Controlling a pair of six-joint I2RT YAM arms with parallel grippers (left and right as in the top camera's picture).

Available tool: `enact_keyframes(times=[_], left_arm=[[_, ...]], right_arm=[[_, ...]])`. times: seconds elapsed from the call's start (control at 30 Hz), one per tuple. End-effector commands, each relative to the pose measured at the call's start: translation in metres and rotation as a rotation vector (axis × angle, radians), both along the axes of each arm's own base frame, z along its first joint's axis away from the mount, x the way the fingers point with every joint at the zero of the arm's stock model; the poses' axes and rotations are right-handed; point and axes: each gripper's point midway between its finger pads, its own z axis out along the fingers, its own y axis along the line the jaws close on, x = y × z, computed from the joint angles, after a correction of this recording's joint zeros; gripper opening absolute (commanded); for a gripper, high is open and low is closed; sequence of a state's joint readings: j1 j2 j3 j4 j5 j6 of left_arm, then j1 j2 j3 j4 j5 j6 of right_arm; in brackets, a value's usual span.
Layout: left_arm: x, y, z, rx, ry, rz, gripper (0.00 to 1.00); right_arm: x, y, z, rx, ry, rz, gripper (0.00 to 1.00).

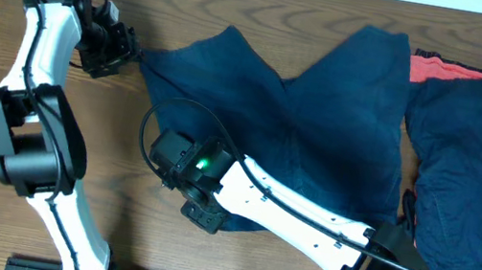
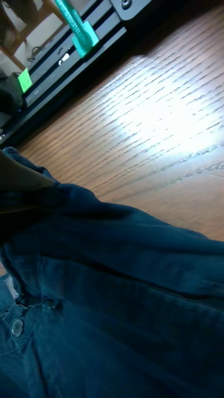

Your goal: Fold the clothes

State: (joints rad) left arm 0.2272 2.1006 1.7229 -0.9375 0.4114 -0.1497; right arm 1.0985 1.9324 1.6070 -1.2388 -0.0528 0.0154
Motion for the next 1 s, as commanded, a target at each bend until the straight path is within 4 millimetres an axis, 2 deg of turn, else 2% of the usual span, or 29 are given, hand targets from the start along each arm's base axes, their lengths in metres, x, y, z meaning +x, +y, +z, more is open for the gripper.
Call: enact_keyframes(times=[0.0, 0.2, 0.27, 0.33, 0.4, 0.47, 0.53, 0.63, 0.87, 0.97], left_arm=[[0.002, 0.0, -0.021, -0.01, 0.028, 0.017, 0.69], [0.016, -0.003, -0.036, -0.008, 0.007, 0.023, 0.68], [0.02, -0.004, -0.037, -0.006, -0.006, 0.024, 0.62], [0.026, -0.006, -0.036, -0.003, -0.028, 0.022, 0.51], [0.03, -0.01, -0.035, -0.002, -0.045, 0.016, 0.48], [0.032, -0.017, -0.035, -0.001, -0.05, 0.003, 0.49], [0.033, -0.026, -0.037, 0.0, -0.049, -0.016, 0.6], [0.031, -0.032, -0.042, 0.019, -0.035, -0.03, 0.64], [0.019, -0.018, -0.045, 0.022, 0.019, 0.001, 0.64], [0.011, -0.005, -0.046, 0.016, 0.049, 0.03, 0.6]], right_arm=[[-0.005, 0.0, 0.01, 0.021, 0.002, 0.006, 0.01], [-0.01, -0.001, 0.026, 0.059, 0.002, 0.007, 0.01], [-0.01, -0.002, 0.032, 0.072, -0.003, 0.005, 0.01], [-0.011, -0.004, 0.039, 0.084, -0.008, 0.004, 0.01], [-0.013, -0.005, 0.044, 0.095, -0.013, 0.005, 0.01], [-0.014, -0.005, 0.048, 0.105, -0.018, 0.01, 0.01], [-0.016, -0.005, 0.05, 0.106, -0.018, 0.011, 0.01], [-0.018, -0.008, 0.05, 0.094, -0.012, 0.008, 0.01], [-0.009, -0.005, 0.044, 0.101, -0.025, -0.014, 0.01], [0.0, -0.006, 0.026, 0.086, -0.018, -0.039, 0.01]])
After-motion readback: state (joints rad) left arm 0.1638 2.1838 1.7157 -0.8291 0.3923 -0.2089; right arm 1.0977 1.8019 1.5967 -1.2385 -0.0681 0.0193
